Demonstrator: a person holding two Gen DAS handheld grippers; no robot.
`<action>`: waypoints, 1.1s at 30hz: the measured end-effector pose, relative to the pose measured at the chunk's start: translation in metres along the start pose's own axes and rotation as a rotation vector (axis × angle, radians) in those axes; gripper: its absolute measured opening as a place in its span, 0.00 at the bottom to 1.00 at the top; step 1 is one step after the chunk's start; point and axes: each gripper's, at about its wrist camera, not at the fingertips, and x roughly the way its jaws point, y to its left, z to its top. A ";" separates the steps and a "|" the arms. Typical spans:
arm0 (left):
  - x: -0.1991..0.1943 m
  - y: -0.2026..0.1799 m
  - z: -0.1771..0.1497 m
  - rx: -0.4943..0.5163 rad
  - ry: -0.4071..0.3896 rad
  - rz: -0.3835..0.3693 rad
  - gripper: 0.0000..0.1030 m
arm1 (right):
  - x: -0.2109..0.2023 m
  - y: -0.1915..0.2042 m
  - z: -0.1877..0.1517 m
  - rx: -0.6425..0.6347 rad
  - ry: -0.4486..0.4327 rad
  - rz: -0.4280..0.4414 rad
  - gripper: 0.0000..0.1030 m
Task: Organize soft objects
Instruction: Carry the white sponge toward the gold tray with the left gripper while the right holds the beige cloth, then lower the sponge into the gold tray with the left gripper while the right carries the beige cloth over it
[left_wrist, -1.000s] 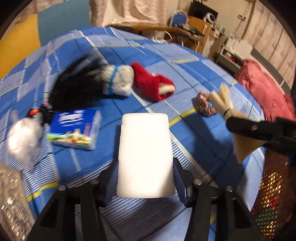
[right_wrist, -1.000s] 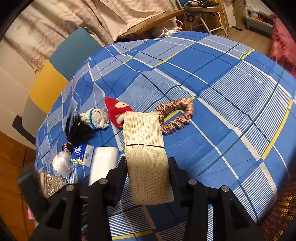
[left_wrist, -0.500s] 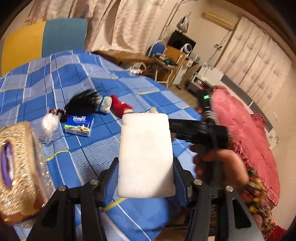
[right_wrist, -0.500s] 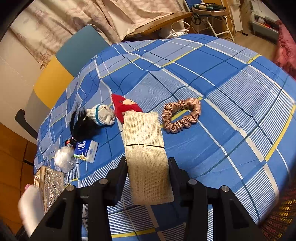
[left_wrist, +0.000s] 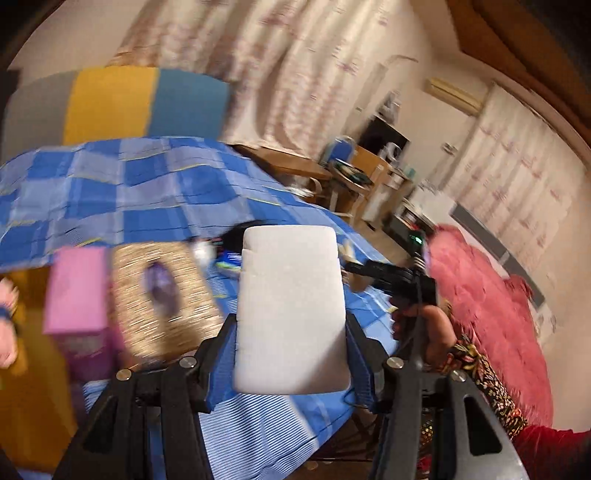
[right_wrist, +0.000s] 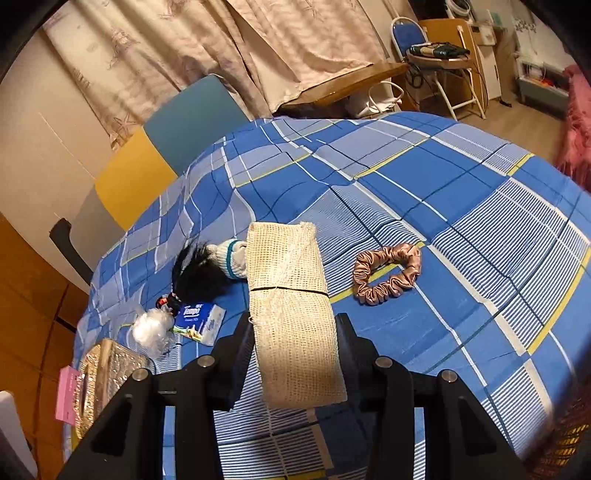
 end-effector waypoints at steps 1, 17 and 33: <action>-0.008 0.013 -0.003 -0.034 -0.004 0.000 0.54 | 0.001 0.004 -0.003 -0.014 0.013 -0.049 0.43; -0.079 0.172 -0.048 -0.318 -0.027 0.254 0.54 | -0.075 0.120 -0.051 -0.075 -0.105 0.162 0.43; -0.107 0.282 -0.091 -0.399 0.109 0.473 0.54 | -0.107 0.287 -0.114 -0.325 -0.042 0.463 0.43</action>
